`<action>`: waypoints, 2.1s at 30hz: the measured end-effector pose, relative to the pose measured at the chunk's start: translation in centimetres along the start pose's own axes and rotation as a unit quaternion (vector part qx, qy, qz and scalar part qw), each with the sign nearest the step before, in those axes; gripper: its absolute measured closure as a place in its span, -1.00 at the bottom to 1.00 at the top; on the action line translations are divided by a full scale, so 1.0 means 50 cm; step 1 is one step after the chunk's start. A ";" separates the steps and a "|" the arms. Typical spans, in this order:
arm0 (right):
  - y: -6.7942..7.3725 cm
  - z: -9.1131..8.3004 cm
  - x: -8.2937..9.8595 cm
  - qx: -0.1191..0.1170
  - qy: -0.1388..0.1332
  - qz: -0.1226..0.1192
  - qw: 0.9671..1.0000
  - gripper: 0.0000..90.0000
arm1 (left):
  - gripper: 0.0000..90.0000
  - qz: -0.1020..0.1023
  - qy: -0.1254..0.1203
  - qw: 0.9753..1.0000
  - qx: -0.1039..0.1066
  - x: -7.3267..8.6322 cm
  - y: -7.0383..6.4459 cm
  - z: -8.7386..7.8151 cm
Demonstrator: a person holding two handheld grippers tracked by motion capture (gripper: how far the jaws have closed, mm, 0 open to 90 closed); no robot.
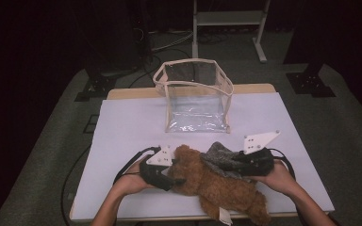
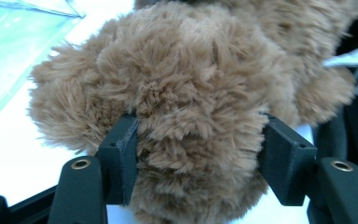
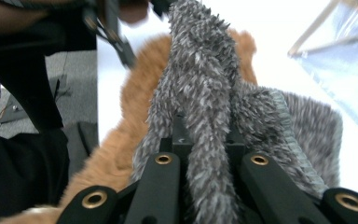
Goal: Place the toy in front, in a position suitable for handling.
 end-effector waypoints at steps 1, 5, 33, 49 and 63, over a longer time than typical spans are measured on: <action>0.009 -0.010 -0.003 -0.002 -0.010 -0.001 1.000 0.80 | -0.16 -0.004 -0.002 1.000 -0.004 -0.003 0.001 0.006; 0.054 -0.031 0.005 0.002 -0.015 -0.002 1.000 0.80 | -0.15 -0.009 -0.003 1.000 -0.013 -0.011 0.005 0.017; -0.063 0.058 -0.020 0.028 0.064 0.004 0.998 0.80 | -0.15 -0.048 -0.033 0.998 -0.031 -0.052 -0.032 0.071; -0.044 0.067 -0.029 0.016 0.065 -0.007 0.998 0.80 | -0.20 0.004 -0.014 1.000 -0.020 -0.040 -0.020 0.050; -0.003 0.038 -0.032 -0.003 0.032 0.020 0.999 0.79 | -0.18 -0.012 -0.016 0.999 -0.031 -0.032 0.000 0.048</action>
Point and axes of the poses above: each handheld gripper's, and its own axes: z roughly forward along the jaws, x roughly out of its underside, y roughly to its left, the point moved 1 cm from there along z, roughly forward along the jaws
